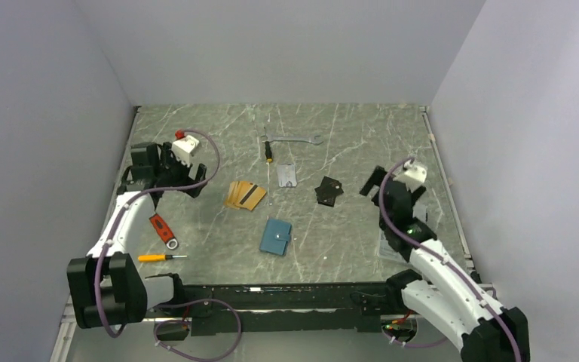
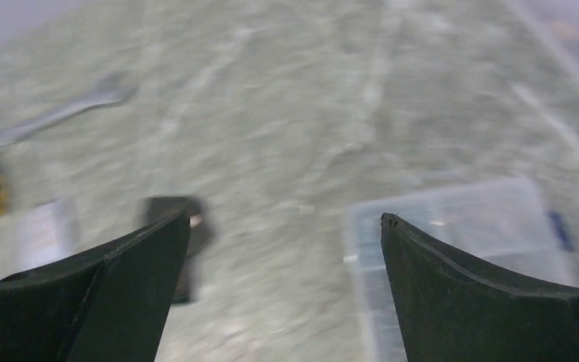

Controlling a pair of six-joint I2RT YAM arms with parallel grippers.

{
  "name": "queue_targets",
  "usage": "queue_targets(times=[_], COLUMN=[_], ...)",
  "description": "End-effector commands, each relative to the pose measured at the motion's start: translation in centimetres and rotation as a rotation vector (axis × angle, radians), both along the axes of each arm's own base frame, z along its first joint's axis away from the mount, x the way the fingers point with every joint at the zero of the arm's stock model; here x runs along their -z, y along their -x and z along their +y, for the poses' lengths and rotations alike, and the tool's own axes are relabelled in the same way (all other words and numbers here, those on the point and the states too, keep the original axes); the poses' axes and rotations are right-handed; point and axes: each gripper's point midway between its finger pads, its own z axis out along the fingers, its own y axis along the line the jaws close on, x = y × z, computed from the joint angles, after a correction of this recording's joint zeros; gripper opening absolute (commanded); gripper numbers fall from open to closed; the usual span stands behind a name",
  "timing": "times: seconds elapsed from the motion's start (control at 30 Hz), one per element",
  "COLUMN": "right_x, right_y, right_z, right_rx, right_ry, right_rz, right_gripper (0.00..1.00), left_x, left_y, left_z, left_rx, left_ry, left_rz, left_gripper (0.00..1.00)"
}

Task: Put the credit cards into the card holder
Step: Reset both arms

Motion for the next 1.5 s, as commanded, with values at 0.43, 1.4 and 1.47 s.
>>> queue_targets(times=[0.43, 1.4, 1.47], right_x=[4.9, 7.2, 7.3], right_y=[-1.6, -7.5, -7.4], right_z=[-11.9, -8.7, -8.7], right_rx=[0.483, 0.039, 0.038], right_ry=[0.318, 0.32, 0.31], right_rz=[-0.166, -0.199, -0.188], right_gripper=[1.0, 1.0, 1.0], left_x=[2.3, 3.1, 3.7], left_y=[-1.1, -2.7, -2.6], left_z=[-0.9, 3.9, 3.9], left_rx=[-0.074, -0.406, -0.409], left_ry=[0.165, 0.205, 0.187], left_rz=[-0.459, -0.529, -0.486], left_gripper=[1.0, 0.99, 0.99])
